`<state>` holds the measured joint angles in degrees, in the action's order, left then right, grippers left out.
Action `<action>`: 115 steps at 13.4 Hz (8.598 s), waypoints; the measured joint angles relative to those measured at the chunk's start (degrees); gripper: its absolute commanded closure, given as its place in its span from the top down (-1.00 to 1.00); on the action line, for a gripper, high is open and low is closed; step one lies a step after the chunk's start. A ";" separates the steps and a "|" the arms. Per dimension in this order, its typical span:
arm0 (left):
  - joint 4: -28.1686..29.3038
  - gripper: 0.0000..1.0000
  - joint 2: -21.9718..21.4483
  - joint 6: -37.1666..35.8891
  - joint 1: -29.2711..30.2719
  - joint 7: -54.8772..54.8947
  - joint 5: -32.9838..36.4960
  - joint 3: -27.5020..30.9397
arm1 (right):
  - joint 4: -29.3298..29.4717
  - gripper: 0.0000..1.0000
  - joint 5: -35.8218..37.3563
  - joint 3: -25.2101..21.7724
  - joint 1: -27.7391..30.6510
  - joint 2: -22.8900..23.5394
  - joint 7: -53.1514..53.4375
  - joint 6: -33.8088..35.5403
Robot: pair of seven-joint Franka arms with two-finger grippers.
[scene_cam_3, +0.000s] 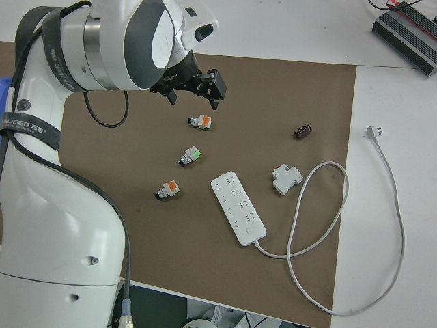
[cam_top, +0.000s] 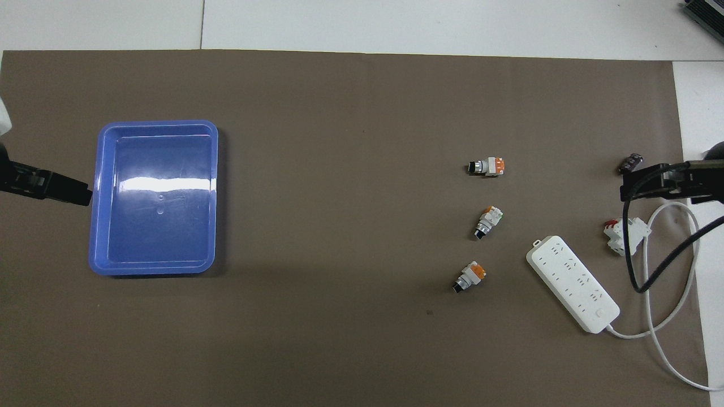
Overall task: Turn and place switch with both arms
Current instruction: 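Move the right gripper toward the small orange-and-white switches, then lower the right gripper and grasp the nearest orange-and-white switch, then lift the switch with the right gripper and turn it toward the tray, then bring the switch forward with the right gripper while the left gripper approaches, then close the left gripper on the switch end held by the right gripper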
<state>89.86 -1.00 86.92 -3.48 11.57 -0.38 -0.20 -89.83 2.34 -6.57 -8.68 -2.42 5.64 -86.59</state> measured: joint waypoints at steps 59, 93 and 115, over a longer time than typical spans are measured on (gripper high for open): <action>-1.52 1.00 -0.69 -0.83 -0.13 -7.12 -3.85 -1.16 | -13.00 -1.00 -38.20 0.43 -15.30 1.23 81.21 -22.54; 12.67 -0.35 1.28 22.81 -15.74 2.41 -62.28 -1.99 | -6.81 -1.00 -41.96 0.54 -20.62 5.91 94.99 -26.29; 13.94 -1.00 -0.49 27.64 -18.06 -47.79 -61.08 -1.99 | -6.89 -1.00 -41.96 0.32 -20.71 4.49 95.07 -25.76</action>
<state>103.80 -1.49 114.56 -21.55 -36.22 -61.46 -2.19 -96.72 -39.63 -6.24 -29.39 2.08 100.71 -112.34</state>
